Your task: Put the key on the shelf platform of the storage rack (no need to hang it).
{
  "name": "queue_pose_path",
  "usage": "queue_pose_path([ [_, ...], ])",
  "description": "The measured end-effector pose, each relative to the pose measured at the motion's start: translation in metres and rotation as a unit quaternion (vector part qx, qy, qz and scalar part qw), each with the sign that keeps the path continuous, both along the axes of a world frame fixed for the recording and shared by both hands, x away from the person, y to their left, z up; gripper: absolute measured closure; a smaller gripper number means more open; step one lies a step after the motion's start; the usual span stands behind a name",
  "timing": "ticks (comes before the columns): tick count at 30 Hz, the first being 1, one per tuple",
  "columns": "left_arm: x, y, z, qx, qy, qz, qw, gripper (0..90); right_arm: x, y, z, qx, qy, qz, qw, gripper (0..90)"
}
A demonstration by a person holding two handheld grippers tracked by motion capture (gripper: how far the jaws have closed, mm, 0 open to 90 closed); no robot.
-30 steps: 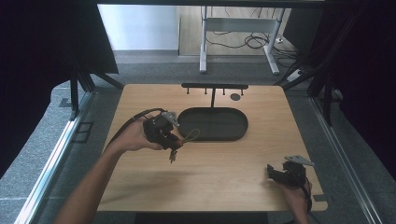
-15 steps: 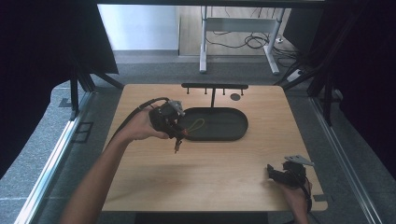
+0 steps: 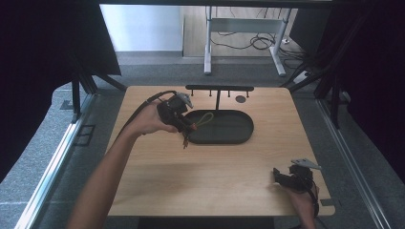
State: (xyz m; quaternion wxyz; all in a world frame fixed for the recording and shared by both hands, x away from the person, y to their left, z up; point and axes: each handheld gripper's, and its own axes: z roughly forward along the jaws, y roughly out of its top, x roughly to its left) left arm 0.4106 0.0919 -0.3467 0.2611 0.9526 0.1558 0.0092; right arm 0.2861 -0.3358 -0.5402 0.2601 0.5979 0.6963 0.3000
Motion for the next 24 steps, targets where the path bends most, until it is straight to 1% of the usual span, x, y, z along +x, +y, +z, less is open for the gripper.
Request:
queue_pose_path([
  [8,0.01,-0.004,0.004,-0.004,0.0,0.004,1.0,66.9,0.0,0.0,0.0,0.0,0.0,-0.001,1.0,15.6],
  [11,0.013,-0.005,0.006,-0.01,0.002,0.006,0.9999,66.9,0.0,0.0,0.0,0.0,0.0,0.0,1.0,15.6],
  [14,0.017,-0.006,0.006,-0.009,0.001,0.008,0.9999,66.9,0.0,0.0,0.0,-0.001,0.0,0.0,1.0,15.6],
  [16,0.019,-0.007,0.006,-0.015,0.002,0.008,0.9998,66.9,0.0,0.0,0.0,-0.001,0.0,0.0,1.0,15.6],
  [19,0.022,-0.009,0.006,-0.015,0.002,0.009,0.9998,66.9,0.0,0.0,0.0,-0.001,0.0,0.0,1.0,15.6],
  [21,0.024,-0.01,0.006,-0.01,0.003,0.01,0.9999,66.9,0.0,0.0,0.0,-0.001,0.0,0.0,1.0,15.7],
  [24,0.029,-0.012,0.006,-0.008,0.003,0.012,0.9999,66.9,0.0,0.0,0.0,-0.001,0.0,0.0,1.0,15.6],
])
